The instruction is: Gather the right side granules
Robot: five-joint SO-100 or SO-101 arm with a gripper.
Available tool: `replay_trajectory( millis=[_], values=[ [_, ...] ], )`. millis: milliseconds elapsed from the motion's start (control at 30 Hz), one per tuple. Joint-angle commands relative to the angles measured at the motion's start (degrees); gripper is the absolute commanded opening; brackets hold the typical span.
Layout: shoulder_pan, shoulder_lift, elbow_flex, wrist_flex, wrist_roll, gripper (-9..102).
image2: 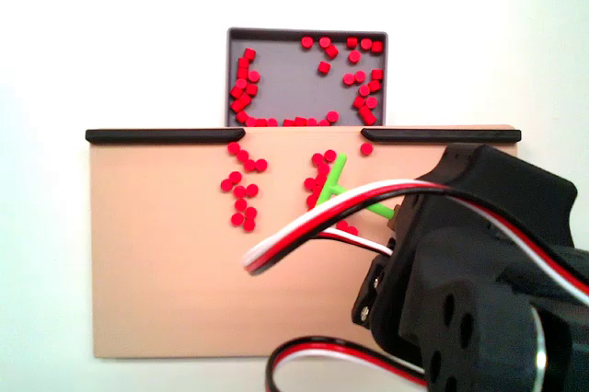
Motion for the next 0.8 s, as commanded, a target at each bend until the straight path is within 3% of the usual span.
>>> replay_trajectory(
  millis=[0, 333, 767],
  values=[
    [-0.7, 4.8, 0.4, 0.4, 8.9, 0],
    [-2.6, 18.4, 15.2, 0.4, 45.9, 0],
    [-10.5, 37.5, 34.1, 0.4, 77.7, 0]
  ],
)
